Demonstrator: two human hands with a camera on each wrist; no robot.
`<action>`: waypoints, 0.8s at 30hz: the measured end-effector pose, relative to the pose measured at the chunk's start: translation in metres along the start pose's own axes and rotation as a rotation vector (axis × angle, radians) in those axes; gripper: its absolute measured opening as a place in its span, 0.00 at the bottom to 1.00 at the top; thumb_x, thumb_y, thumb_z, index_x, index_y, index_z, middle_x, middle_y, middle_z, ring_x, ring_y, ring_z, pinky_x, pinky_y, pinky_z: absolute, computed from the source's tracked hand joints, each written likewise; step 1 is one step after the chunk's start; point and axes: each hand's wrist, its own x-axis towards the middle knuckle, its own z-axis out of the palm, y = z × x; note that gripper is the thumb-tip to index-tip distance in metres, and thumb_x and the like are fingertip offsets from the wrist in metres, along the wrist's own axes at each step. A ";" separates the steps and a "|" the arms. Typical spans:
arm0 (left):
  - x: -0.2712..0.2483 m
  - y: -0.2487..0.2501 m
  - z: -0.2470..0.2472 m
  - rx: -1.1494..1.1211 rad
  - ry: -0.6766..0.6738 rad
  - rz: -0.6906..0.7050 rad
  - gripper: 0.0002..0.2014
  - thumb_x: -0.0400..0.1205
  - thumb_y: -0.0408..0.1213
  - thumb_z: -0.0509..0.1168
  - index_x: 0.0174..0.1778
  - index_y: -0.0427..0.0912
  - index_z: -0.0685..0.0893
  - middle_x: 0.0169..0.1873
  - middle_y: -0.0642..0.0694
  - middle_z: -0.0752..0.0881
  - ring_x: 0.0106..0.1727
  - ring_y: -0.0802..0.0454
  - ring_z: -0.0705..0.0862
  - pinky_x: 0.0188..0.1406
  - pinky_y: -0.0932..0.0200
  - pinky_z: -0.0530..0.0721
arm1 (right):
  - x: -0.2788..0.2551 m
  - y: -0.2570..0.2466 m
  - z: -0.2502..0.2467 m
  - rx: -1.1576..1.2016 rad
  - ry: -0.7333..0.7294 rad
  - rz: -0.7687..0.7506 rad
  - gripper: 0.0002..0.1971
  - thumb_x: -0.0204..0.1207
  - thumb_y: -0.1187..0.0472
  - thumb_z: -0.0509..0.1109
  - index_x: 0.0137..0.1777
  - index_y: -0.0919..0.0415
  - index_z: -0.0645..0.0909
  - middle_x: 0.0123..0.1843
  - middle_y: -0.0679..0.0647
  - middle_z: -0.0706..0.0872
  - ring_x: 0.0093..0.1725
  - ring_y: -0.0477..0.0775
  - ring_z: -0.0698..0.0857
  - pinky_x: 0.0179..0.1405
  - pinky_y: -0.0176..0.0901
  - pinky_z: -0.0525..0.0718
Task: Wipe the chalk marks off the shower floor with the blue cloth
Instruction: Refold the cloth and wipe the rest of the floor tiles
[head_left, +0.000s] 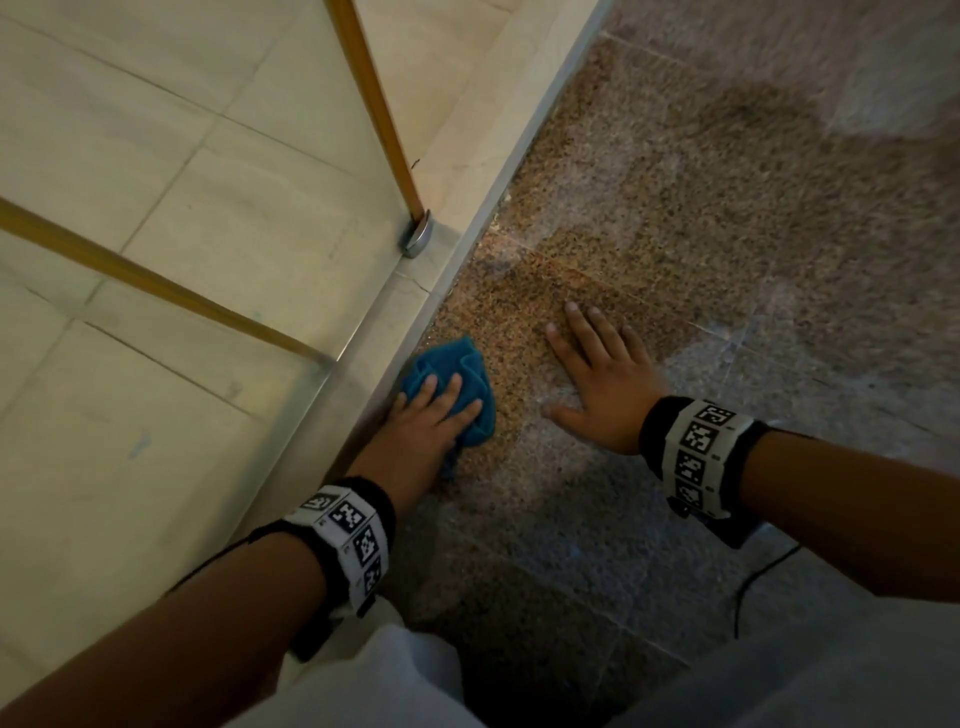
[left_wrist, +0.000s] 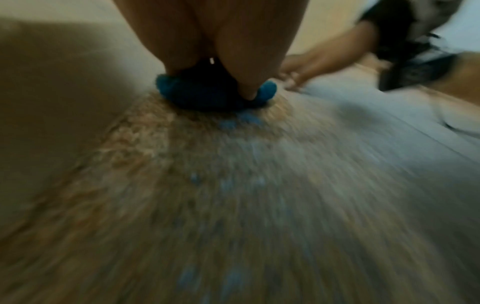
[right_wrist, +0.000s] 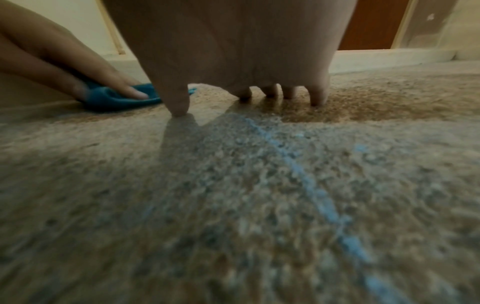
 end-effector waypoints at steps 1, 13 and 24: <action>-0.004 0.004 0.001 0.073 -0.052 0.045 0.30 0.90 0.34 0.48 0.85 0.53 0.42 0.84 0.45 0.36 0.85 0.41 0.37 0.81 0.44 0.40 | 0.000 -0.001 0.002 0.002 0.004 0.005 0.47 0.70 0.26 0.40 0.82 0.51 0.32 0.83 0.55 0.28 0.83 0.60 0.35 0.79 0.63 0.42; 0.033 0.013 -0.030 -0.022 0.039 -0.001 0.30 0.89 0.32 0.50 0.85 0.55 0.47 0.85 0.46 0.40 0.85 0.45 0.41 0.81 0.45 0.42 | 0.000 0.008 0.002 -0.013 0.026 -0.024 0.46 0.68 0.26 0.40 0.82 0.49 0.33 0.83 0.53 0.31 0.83 0.58 0.38 0.80 0.60 0.44; -0.001 0.032 -0.001 0.114 -0.107 0.140 0.29 0.91 0.36 0.45 0.84 0.56 0.40 0.84 0.49 0.34 0.84 0.45 0.34 0.80 0.50 0.33 | -0.001 0.008 0.002 -0.014 0.034 -0.033 0.44 0.75 0.28 0.48 0.82 0.49 0.32 0.83 0.53 0.29 0.83 0.58 0.37 0.79 0.61 0.43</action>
